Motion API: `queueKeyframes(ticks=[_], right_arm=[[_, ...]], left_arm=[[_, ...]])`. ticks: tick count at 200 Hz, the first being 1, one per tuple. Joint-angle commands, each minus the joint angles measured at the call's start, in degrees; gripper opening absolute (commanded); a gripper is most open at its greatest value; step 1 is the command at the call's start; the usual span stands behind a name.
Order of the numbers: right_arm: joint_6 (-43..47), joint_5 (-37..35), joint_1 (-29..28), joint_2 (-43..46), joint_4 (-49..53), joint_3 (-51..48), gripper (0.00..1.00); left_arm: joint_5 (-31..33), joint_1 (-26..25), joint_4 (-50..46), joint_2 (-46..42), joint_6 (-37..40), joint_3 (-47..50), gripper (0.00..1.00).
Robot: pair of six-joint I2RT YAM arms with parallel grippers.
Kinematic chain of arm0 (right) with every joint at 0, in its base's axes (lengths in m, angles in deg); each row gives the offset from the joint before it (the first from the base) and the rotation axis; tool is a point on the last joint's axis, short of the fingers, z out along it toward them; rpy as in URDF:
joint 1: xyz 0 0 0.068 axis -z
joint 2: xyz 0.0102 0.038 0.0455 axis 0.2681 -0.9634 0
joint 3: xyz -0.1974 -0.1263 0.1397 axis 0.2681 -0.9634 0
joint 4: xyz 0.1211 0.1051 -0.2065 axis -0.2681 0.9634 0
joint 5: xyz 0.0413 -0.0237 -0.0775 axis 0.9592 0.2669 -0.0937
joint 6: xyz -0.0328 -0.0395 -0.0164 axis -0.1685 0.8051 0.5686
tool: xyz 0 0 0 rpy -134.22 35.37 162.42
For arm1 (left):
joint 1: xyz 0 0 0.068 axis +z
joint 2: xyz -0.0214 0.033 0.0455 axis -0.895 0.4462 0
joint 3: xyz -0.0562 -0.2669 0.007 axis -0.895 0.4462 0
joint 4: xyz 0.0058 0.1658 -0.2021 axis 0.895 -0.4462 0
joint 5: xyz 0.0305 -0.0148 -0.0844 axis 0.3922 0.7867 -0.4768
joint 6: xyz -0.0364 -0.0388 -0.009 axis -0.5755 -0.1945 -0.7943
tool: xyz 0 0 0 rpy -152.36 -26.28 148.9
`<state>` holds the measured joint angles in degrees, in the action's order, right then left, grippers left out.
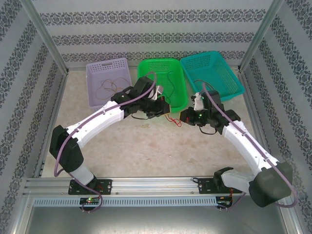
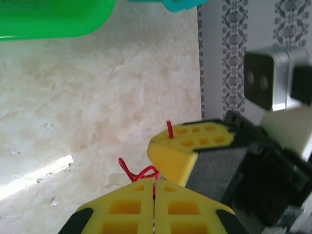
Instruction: Untangle the cables
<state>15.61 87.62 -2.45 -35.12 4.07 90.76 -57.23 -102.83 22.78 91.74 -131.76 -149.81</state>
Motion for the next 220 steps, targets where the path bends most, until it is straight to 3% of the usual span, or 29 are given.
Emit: queueKeyframes(ticks=[1,87,103,125,173,191,220], right_arm=[[-2.5,3.9,1.5,-1.0,3.8,1.6,0.00],[1.7,1.6,-0.3,1.9,4.3,3.9,0.00],[2.2,-1.6,-1.7,3.4,5.5,5.0,0.25],[-1.8,-10.3,-3.0,8.5,8.5,4.6,0.38],[-26.0,-17.0,-7.2,22.1,1.7,-3.6,0.40],[-30.0,-20.4,-9.2,24.2,-0.2,-4.5,0.42],[-31.7,-19.1,-9.8,22.7,-5.1,-7.2,0.40]], left_arm=[[-0.6,-0.7,0.1,-5.1,9.7,0.2,0.00],[2.0,-0.8,2.4,-7.2,7.4,3.7,0.00],[3.7,-0.7,2.6,-7.0,5.4,3.4,0.00],[7.8,-0.5,4.2,-7.1,-0.8,4.2,0.00],[16.2,0.0,17.7,-9.0,-21.2,12.0,0.00],[18.4,0.5,13.6,-8.0,-28.1,10.3,0.00],[17.0,1.0,8.5,-5.6,-35.1,6.9,0.00]])
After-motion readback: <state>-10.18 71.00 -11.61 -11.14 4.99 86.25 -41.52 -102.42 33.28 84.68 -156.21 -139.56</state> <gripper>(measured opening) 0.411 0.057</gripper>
